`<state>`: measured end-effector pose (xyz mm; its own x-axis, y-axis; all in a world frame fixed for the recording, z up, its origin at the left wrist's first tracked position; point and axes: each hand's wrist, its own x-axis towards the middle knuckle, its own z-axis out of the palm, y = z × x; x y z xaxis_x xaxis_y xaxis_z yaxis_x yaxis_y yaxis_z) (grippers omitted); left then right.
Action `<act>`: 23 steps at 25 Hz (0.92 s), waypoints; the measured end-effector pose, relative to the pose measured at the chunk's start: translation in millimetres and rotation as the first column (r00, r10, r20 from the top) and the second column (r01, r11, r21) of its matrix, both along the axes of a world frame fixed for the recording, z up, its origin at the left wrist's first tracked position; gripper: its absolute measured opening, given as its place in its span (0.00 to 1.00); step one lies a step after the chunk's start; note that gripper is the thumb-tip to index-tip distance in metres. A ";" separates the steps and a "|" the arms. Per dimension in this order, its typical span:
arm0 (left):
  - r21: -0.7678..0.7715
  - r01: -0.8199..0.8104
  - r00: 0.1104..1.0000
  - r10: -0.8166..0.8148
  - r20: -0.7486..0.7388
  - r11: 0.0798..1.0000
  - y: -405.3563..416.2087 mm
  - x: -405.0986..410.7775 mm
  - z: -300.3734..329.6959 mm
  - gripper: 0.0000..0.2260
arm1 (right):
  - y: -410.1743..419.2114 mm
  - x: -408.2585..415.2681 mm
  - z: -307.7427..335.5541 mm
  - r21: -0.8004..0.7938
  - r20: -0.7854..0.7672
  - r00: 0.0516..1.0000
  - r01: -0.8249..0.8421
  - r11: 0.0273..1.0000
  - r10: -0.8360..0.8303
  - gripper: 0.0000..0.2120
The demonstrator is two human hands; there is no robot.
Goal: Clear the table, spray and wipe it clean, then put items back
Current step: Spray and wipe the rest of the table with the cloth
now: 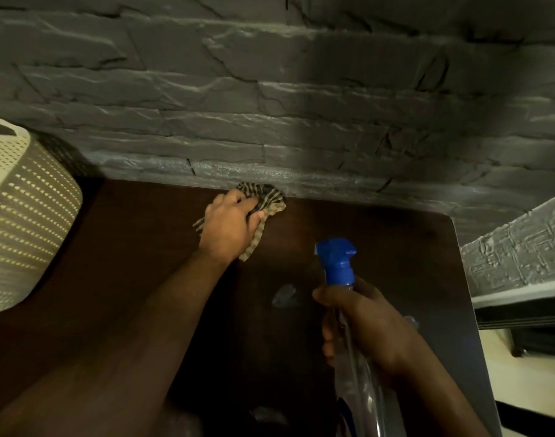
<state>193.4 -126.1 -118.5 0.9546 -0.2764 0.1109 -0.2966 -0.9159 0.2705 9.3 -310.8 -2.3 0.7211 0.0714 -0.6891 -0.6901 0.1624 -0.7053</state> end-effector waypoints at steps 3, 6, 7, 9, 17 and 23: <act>-0.078 0.035 0.998 -0.039 -0.058 0.996 4.9 0.5 -3.1 0.16 | 12.7 -16.0 -4.2 0.010 -0.019 0.999 -0.047 0.999 0.048 0.14; -0.098 0.012 0.996 -0.021 -0.089 0.995 3.8 1.9 3.2 0.17 | 24.6 -28.3 -3.0 0.044 -0.038 0.997 -0.060 0.997 0.061 0.14; -0.100 0.005 0.996 -0.014 -0.083 0.995 1.2 0.7 4.0 0.17 | 26.7 -30.3 -2.8 0.060 -0.042 0.997 -0.062 0.996 0.064 0.14; -0.088 -0.008 0.997 0.001 -0.084 0.996 -1.2 -2.2 4.7 0.18 | 29.7 -33.9 -4.1 0.082 -0.050 0.996 -0.073 0.994 0.077 0.13; -0.082 0.014 0.997 -0.021 -0.080 0.997 -6.8 -30.7 4.4 0.18 | 37.8 -51.4 -8.8 0.052 -0.024 0.996 -0.083 0.995 0.084 0.12; -0.091 0.334 0.938 -0.340 -0.064 0.938 24.7 -131.4 4.1 0.18 | 19.0 -46.7 3.2 0.031 0.039 0.999 -0.030 0.999 0.029 0.11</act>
